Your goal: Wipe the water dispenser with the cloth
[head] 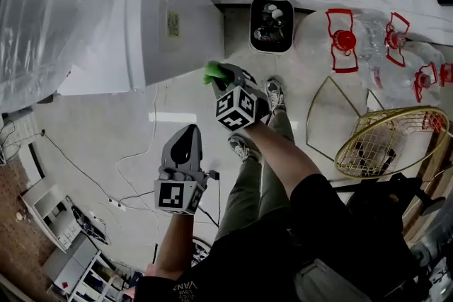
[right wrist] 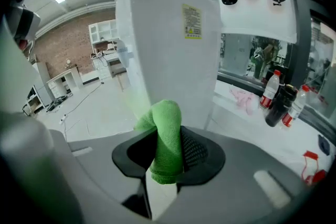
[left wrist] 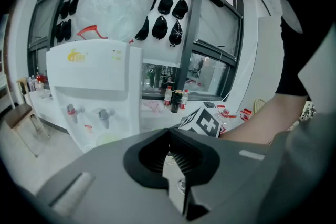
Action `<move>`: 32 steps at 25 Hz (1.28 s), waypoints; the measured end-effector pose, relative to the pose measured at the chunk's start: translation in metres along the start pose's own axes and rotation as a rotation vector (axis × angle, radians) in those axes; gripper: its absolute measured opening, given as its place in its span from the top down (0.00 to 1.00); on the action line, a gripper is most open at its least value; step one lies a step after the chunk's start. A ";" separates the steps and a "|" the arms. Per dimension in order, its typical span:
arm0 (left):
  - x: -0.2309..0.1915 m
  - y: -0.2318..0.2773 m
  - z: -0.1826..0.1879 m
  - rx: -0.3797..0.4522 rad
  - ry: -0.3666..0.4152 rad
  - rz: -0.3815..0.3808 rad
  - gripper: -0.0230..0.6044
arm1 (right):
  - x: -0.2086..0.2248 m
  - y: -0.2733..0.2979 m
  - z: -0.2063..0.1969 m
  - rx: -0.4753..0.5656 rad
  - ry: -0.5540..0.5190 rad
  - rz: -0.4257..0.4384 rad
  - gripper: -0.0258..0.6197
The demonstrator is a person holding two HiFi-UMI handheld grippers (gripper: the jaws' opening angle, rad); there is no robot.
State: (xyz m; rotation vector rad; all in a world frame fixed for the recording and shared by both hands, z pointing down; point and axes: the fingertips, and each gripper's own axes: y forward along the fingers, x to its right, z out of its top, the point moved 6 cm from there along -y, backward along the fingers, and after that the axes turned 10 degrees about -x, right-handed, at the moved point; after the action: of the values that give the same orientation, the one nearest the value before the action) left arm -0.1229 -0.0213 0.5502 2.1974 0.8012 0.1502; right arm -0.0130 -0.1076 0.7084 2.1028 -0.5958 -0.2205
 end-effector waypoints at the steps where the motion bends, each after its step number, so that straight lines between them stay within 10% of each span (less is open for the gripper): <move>1: -0.001 -0.001 -0.001 0.000 0.003 0.002 0.96 | -0.006 0.004 0.000 -0.001 -0.003 0.010 0.78; 10: -0.008 0.010 0.001 -0.006 -0.022 0.025 0.96 | 0.002 0.040 0.021 -0.024 -0.061 0.040 0.78; 32: -0.009 0.081 0.052 0.016 -0.125 0.074 0.96 | 0.178 0.112 0.141 -0.033 -0.150 -0.069 0.78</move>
State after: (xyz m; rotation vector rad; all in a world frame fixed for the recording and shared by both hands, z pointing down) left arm -0.0718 -0.1002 0.5728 2.2284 0.6548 0.0424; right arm 0.0521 -0.3516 0.7321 2.0894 -0.6041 -0.4272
